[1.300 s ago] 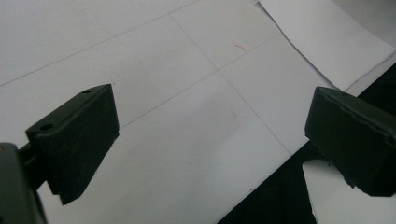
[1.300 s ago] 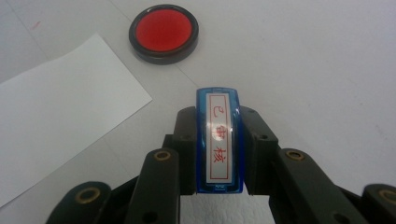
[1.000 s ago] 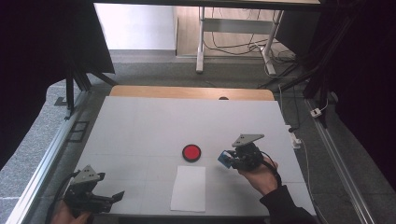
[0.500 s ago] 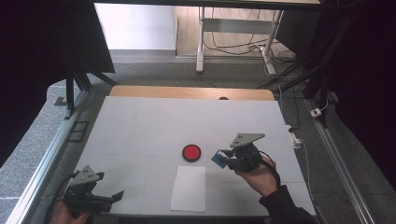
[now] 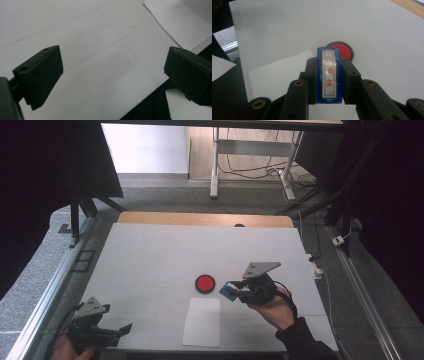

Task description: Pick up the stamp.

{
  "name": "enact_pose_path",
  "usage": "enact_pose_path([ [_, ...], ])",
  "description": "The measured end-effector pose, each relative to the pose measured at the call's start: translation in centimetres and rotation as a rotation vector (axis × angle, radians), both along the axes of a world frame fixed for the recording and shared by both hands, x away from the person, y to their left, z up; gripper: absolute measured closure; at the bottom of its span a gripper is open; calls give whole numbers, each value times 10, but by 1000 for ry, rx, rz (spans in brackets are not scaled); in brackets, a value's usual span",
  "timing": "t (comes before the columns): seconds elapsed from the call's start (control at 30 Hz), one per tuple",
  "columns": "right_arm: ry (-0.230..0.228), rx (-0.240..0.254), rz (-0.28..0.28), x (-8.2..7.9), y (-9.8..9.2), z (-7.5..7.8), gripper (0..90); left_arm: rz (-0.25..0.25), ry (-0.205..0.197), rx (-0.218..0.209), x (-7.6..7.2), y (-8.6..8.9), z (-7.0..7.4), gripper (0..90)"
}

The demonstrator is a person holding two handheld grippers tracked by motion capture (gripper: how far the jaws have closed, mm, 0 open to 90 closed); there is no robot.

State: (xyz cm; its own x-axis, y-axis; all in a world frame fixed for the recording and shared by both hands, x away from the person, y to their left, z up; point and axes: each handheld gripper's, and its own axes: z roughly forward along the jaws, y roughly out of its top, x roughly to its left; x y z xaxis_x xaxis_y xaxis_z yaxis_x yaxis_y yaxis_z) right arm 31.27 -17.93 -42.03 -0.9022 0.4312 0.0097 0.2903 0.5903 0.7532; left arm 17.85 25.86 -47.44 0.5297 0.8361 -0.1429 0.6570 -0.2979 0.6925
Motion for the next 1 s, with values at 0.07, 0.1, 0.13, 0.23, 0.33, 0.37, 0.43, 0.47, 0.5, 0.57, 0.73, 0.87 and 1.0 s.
enact_pose_path([
  [0.07,0,6,16,0,3,1,713,-13,-2,-11,0,1,0,31],
  [0.1,1,11,31,0,6,2,713,-17,-2,-15,0,1,0,32],
  [0.13,1,11,31,0,6,2,713,-23,-1,-18,0,1,0,32],
  [0.23,6,21,56,1,11,4,713,-26,1,-23,0,2,0,31],
  [0.33,2,28,76,3,16,6,712,-29,0,-27,0,2,0,32],
  [0.37,5,30,83,3,17,6,713,-29,-2,-28,0,2,0,33],
  [0.43,3,34,96,4,21,8,712,-30,-1,-25,0,2,0,35],
  [0.47,3,36,102,4,23,8,712,-29,0,-24,0,1,0,35],
  [0.5,-2,34,108,4,25,9,713,-27,5,-25,1,1,0,35],
  [0.57,-9,36,122,4,30,10,713,-27,12,-28,1,2,0,39],
  [0.73,-20,42,150,1,41,11,712,-27,13,-26,1,1,-1,45],
  [0.87,-21,45,171,-4,47,12,712,-30,9,-19,1,1,-1,44],
  [1.0,-19,47,183,-8,49,13,712,-24,14,-26,2,2,-1,44],
])
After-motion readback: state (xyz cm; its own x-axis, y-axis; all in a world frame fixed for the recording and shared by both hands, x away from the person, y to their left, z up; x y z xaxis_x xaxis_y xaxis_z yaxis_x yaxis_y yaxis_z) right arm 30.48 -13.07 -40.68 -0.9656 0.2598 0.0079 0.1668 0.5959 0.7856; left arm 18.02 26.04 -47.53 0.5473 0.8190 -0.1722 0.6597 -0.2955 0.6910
